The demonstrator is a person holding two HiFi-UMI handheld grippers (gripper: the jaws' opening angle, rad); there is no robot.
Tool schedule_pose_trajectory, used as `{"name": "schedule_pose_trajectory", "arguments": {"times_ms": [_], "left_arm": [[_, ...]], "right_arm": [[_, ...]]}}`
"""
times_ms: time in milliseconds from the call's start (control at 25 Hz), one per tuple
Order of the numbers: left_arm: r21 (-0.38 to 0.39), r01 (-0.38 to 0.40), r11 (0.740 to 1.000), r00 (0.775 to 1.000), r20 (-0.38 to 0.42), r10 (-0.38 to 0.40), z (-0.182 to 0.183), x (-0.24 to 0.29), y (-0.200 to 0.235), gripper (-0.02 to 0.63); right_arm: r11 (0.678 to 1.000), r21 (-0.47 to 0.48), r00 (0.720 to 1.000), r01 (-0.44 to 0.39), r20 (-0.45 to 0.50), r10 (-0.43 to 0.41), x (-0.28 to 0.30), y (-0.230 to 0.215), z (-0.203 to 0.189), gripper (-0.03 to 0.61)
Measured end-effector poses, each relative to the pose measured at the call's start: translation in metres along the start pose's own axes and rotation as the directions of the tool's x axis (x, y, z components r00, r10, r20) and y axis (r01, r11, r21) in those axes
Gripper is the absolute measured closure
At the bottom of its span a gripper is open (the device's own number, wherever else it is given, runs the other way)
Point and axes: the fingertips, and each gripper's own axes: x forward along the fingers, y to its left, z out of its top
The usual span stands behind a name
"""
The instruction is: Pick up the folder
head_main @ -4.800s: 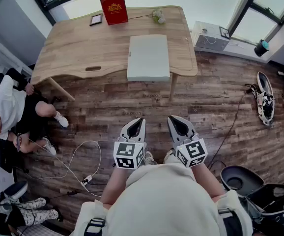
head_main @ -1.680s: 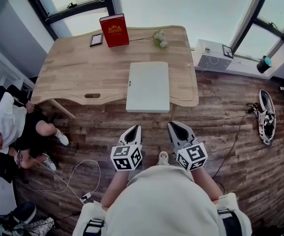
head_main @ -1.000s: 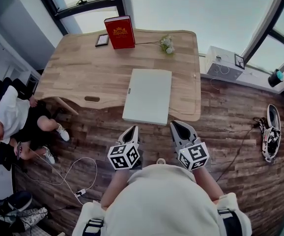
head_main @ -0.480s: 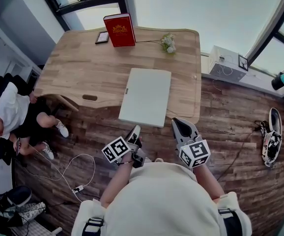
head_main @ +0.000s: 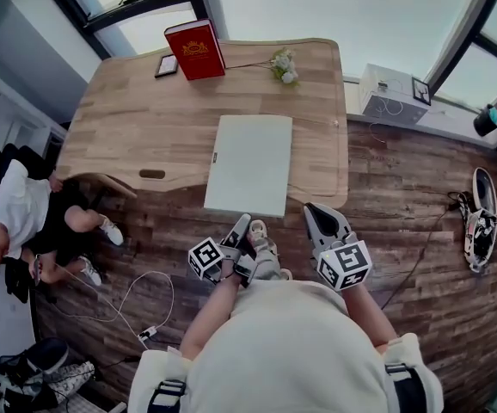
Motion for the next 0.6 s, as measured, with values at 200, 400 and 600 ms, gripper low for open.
{"name": "schedule_pose_trajectory", "arguments": {"times_ms": [200,400,600], "left_arm": [[-0.119,0.014,0.993,0.999,0.038,-0.01,0.013,0.009,0.026,0.209],[-0.142,-0.02,0.99,0.999,0.042,0.026,0.02,0.017,0.042,0.179],[-0.166,-0.031,0.986,0.998,0.051,0.04,0.026,0.025,0.05,0.172]], "right_arm": [[0.999,0.001,0.999,0.033,-0.004,-0.033,-0.003,-0.006,-0.003,0.56],[0.998,-0.004,0.998,0.056,-0.002,-0.056,-0.004,-0.011,-0.002,0.56],[0.998,-0.006,0.998,0.068,-0.009,-0.068,0.0,-0.011,-0.004,0.56]]}}
